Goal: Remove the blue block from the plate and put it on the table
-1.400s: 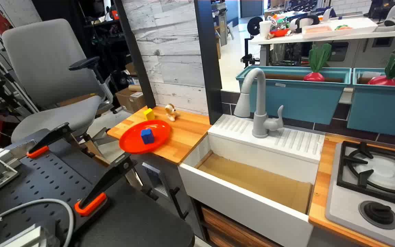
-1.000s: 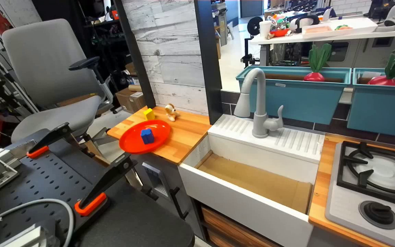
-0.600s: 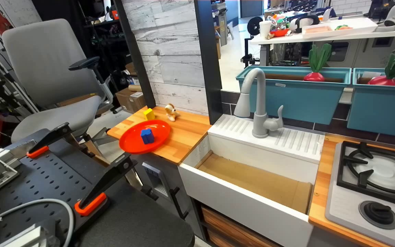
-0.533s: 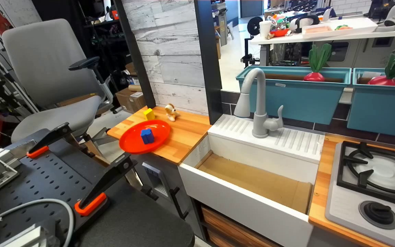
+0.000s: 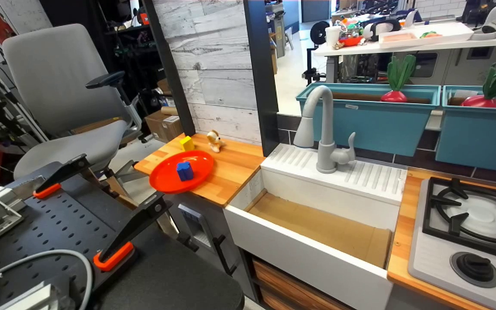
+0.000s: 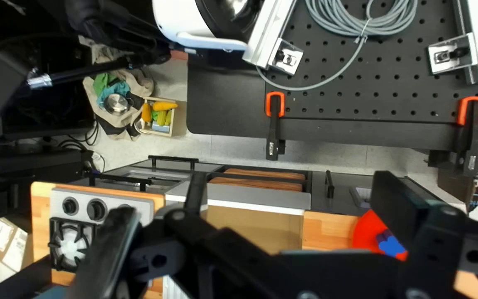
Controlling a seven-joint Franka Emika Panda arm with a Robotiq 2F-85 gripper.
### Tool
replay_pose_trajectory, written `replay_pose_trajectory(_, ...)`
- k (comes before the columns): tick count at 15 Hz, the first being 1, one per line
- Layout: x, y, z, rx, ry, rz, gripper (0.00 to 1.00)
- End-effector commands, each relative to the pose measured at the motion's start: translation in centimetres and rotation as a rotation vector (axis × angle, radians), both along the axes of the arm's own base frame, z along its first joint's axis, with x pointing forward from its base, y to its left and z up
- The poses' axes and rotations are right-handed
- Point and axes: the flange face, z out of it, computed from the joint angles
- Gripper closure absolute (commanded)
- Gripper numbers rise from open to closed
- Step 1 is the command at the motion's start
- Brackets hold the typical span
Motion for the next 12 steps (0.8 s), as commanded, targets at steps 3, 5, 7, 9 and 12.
replay_pose_trajectory(3, 5.1, 6.0, -10.2, 0.026, -0.092, 0.076, 0.00)
replay_pose_trajectory(5, 6.9, 7.8, -14.1, 0.068, -0.126, 0.085, 0.00)
replay_pose_trajectory(7, 8.6, 8.9, -18.1, 0.127, -0.167, 0.082, 0.00)
replay_pose_trajectory(9, 10.3, 9.2, -21.9, 0.184, -0.193, 0.066, 0.00)
replay_pose_trajectory(12, 12.7, 9.4, -26.7, 0.248, -0.233, 0.031, 0.00)
